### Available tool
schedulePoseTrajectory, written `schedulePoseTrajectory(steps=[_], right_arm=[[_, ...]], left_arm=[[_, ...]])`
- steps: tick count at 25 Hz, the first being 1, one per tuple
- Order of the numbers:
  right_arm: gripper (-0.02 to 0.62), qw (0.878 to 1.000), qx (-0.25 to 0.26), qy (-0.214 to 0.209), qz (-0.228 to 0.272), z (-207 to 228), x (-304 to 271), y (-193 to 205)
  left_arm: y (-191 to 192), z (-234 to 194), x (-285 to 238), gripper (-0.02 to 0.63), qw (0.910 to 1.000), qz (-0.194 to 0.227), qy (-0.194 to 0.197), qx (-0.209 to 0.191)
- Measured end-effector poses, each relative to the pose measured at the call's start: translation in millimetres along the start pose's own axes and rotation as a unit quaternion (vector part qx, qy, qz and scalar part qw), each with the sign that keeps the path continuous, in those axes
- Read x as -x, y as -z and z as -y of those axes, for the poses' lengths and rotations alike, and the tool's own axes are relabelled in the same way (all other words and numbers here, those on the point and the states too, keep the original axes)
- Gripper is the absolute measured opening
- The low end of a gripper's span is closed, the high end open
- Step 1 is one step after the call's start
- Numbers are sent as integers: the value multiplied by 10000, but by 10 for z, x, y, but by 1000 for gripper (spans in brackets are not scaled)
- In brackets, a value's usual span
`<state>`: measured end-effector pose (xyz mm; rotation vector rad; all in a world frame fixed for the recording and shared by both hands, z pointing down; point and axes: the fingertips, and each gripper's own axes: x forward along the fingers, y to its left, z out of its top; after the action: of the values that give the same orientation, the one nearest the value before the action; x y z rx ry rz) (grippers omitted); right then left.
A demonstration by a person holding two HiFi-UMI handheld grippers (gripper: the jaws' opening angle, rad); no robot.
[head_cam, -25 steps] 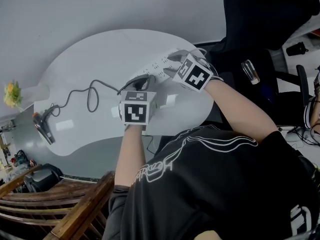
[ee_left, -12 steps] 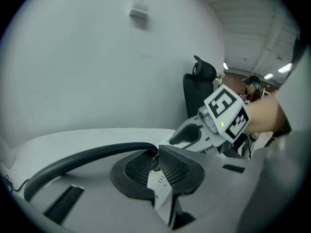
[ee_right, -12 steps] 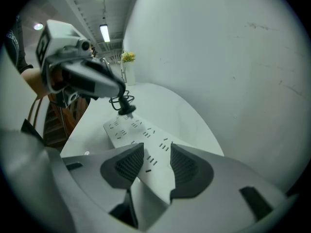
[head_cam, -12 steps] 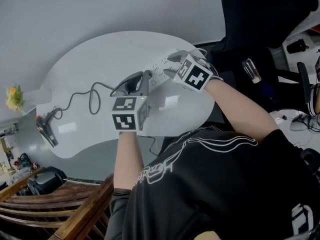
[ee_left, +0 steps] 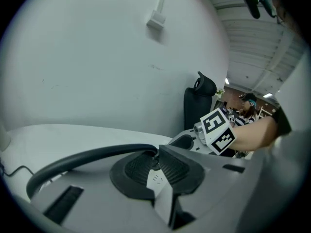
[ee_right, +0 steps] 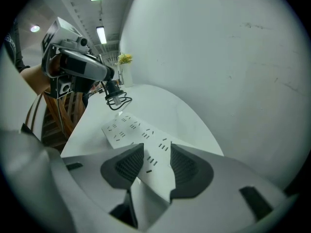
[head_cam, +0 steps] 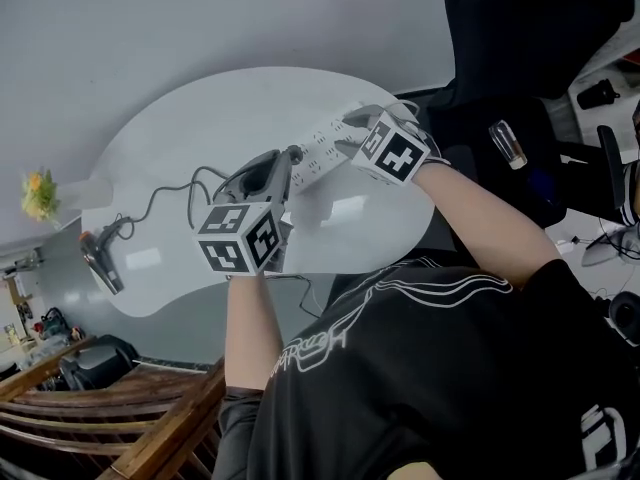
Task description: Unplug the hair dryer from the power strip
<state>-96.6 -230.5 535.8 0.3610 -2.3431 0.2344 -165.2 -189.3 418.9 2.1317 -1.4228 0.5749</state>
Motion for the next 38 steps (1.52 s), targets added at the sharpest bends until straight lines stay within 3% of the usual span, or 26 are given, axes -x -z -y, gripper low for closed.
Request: schedulePoseTrajectory(steps=[2, 5, 7, 11, 14, 16, 19, 27, 38], right_arm=[[153, 9997, -59, 131, 214, 29, 46, -69], [152, 9937, -386, 279, 1012, 87, 266, -333], [150, 9850, -768, 160, 1535, 53, 492, -503], [140, 9539, -1372, -341, 2649, -225, 1111, -836], [38, 9287, -1538, -565, 3328, -486, 1622, -1025], [11, 9224, -1424, -430, 3566, -680, 1892, -1086], [3, 9227, -1246, -229, 3641, -1014, 2169, -1134], [3, 9254, -1161, -276, 3596, -2059, 2369, -1264], [-1, 9430, -1044, -324, 3142, -2974, 2200, -1092]], left_arm=[[8, 12, 96, 40, 9997, 167, 45, 189], [-24, 47, 247, 40, 9975, 404, 204, 540], [-52, 94, 366, 40, 9955, 542, 315, 706], [-127, 219, 679, 40, 9936, 761, 471, 683], [-188, 329, 977, 40, 9884, 1038, 719, 840], [-178, 407, 1194, 40, 9853, 1179, 860, 885], [-158, 524, 1490, 40, 9831, 1336, 1012, 733], [33, 741, 2208, 40, 9756, 1550, 1491, 454], [417, 908, 2674, 40, 9765, 1521, 1524, -96]])
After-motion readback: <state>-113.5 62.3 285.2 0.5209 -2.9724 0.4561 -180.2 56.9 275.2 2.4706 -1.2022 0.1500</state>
